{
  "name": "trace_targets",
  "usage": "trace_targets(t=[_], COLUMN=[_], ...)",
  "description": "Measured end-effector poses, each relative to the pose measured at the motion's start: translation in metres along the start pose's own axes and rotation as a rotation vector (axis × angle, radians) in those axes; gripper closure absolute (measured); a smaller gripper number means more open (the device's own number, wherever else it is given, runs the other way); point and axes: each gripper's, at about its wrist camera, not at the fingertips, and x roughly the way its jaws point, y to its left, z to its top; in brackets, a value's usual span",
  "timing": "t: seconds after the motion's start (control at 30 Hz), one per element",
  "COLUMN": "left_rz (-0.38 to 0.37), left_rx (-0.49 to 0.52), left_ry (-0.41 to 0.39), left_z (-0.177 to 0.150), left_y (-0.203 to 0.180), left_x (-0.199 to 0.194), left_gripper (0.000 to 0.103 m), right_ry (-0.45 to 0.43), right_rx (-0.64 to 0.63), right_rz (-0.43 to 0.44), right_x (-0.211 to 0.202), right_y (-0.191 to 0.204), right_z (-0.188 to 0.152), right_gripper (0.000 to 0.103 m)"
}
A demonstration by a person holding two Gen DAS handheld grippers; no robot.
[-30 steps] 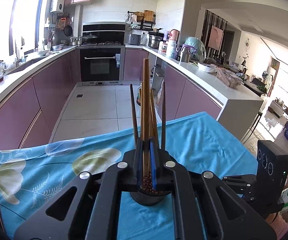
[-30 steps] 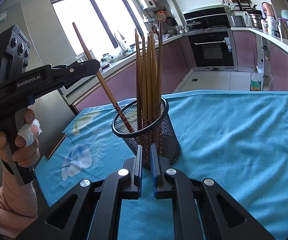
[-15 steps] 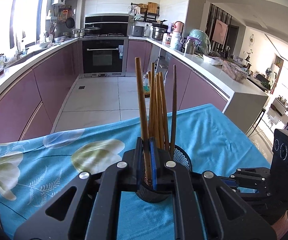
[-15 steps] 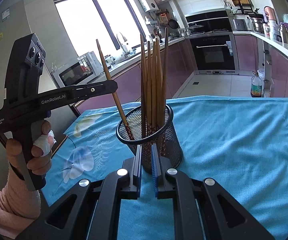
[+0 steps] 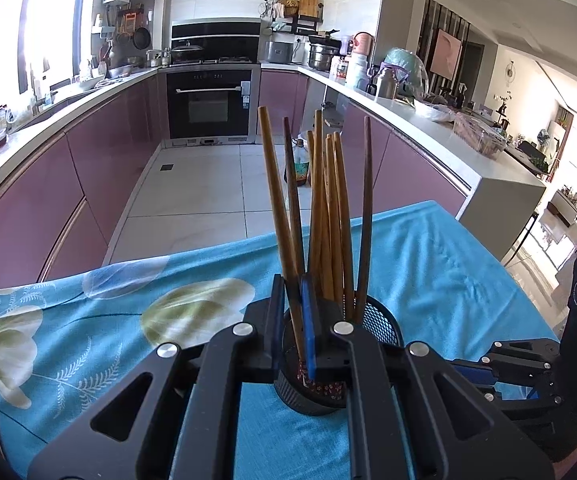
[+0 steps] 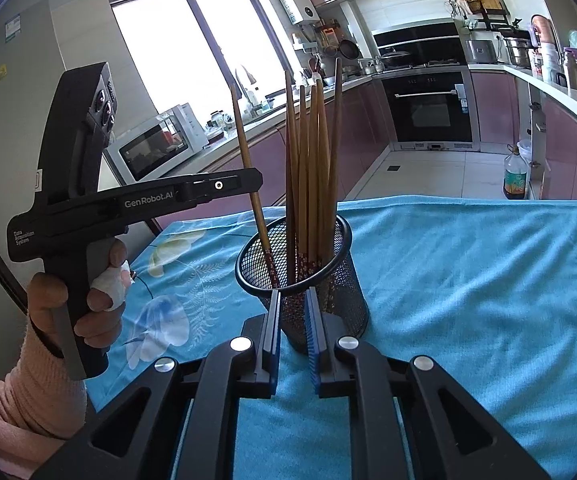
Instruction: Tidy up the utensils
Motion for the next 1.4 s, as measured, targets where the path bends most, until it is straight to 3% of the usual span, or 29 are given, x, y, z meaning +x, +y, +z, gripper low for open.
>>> trace_targets(t=[0.37,0.6,0.67,0.83,0.93,1.0,1.1,1.3,1.4], left_rz=[-0.023,-0.033,-0.029,0.009,0.057,0.087,0.141,0.227,0.257], left_rx=[-0.02,-0.024,-0.029,-0.052,-0.064,-0.065,-0.076,-0.079,-0.085], left_ry=[0.046,0.036,0.021,-0.045,-0.096,-0.128,-0.175,-0.26,-0.29], left_z=[-0.007,-0.014,-0.018,-0.033,-0.046,-0.056,-0.07,-0.093,-0.102], left_y=[0.006,0.006,0.008,0.01,0.013,0.016,0.021,0.024,0.026], left_x=[0.019,0.018,0.013,-0.007,-0.022,-0.033,-0.049,-0.078,-0.088], left_gripper=[0.094,0.093,0.086,0.053,0.035,0.028,0.009,0.006,0.006], right_ry=[0.001,-0.002,-0.006,-0.022,-0.046,-0.068,-0.097,-0.181,-0.221], right_rx=[-0.001,0.001,-0.001,-0.015,-0.038,-0.055,-0.082,-0.162,-0.191], right_rz=[0.003,-0.001,-0.009,-0.044,-0.09,-0.126,-0.171,-0.274,-0.302], right_x=[0.001,0.002,0.003,0.003,0.002,0.001,-0.001,-0.008,-0.013], right_y=[-0.001,0.0,0.0,0.004,0.009,0.013,0.018,0.033,0.041], right_z=[0.003,0.005,0.004,0.004,0.004,0.004,0.004,-0.002,-0.005], right_gripper=[0.09,0.089,0.085,0.07,0.055,0.04,0.031,0.01,0.007])
